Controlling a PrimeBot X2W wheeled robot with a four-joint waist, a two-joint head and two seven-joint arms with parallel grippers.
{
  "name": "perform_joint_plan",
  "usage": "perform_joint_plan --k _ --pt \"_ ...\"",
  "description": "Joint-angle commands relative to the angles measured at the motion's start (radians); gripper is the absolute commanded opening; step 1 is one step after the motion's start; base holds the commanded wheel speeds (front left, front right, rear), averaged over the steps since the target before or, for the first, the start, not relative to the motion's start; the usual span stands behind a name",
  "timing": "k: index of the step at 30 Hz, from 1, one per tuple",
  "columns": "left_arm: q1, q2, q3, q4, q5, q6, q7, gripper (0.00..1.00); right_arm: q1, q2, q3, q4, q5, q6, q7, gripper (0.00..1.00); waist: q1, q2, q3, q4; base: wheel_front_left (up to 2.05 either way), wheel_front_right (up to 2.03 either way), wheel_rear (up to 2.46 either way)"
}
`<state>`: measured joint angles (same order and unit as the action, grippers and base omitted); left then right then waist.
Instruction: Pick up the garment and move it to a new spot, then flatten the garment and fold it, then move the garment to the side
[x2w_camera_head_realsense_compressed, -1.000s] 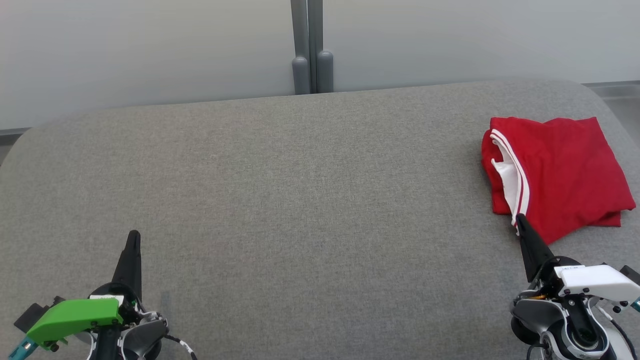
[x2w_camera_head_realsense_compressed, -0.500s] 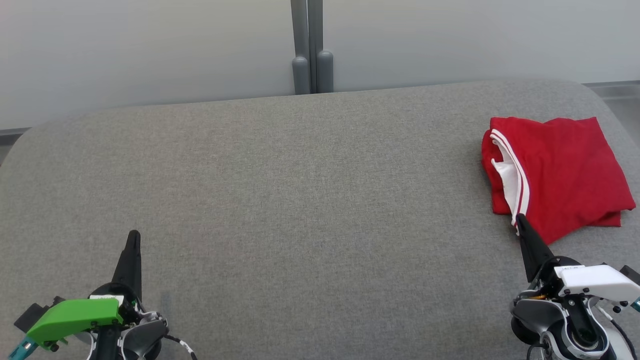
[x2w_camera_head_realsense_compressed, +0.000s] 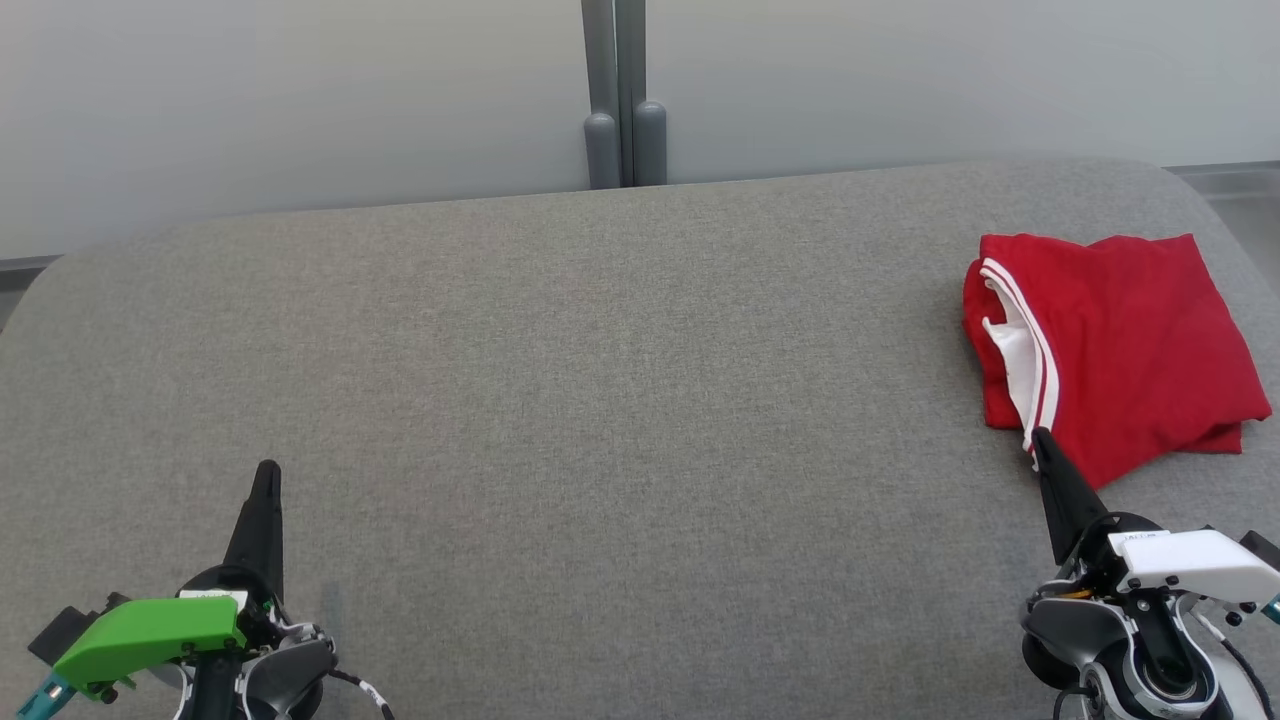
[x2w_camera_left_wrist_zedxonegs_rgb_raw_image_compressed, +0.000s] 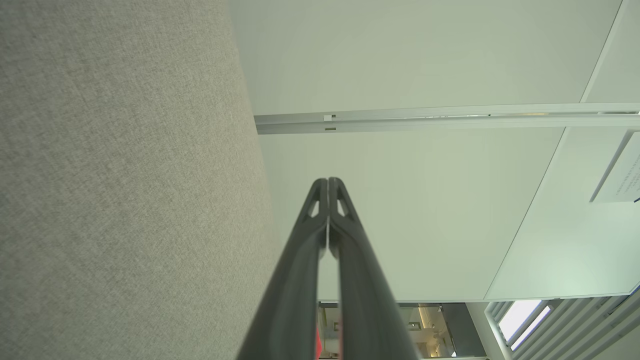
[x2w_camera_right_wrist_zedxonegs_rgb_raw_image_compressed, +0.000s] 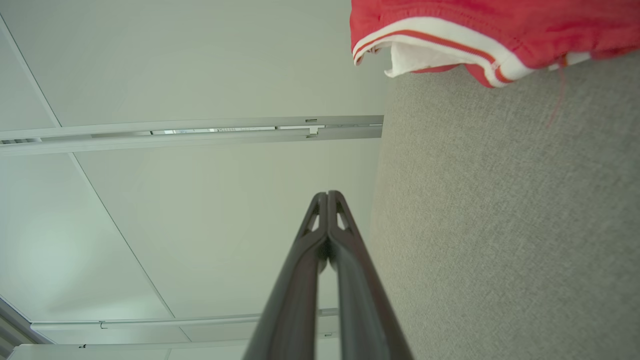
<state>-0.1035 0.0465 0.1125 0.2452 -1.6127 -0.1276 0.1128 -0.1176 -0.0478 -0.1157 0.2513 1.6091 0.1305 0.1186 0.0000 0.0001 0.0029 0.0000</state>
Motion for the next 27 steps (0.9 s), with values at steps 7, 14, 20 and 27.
perform_joint_plan --k 7,14,20,27 --pt "-0.011 0.007 0.002 -0.002 -0.001 -0.007 0.000 0.00 0.008 -0.005 -0.002 -0.006 0.006 0.000 0.002 0.00 0.0000 -0.0001 0.000 0.000 0.00 0.00 0.00" --pt "-0.011 0.007 0.002 -0.002 -0.001 -0.007 0.000 0.00 0.008 -0.005 -0.002 -0.006 0.006 0.000 0.002 0.00 0.0000 -0.0001 0.000 0.000 0.00 0.00 0.00" --pt "-0.011 0.007 0.002 -0.002 -0.001 -0.007 0.000 0.00 0.008 -0.005 -0.002 -0.006 0.006 0.000 0.002 0.00 0.0000 -0.0001 0.000 0.000 0.00 0.00 0.00" --pt "-0.011 0.007 0.002 -0.002 -0.001 -0.007 0.000 0.00 0.008 -0.005 -0.002 -0.006 0.006 0.000 0.002 0.00 0.0000 -0.0001 0.000 0.000 0.00 0.00 0.00"
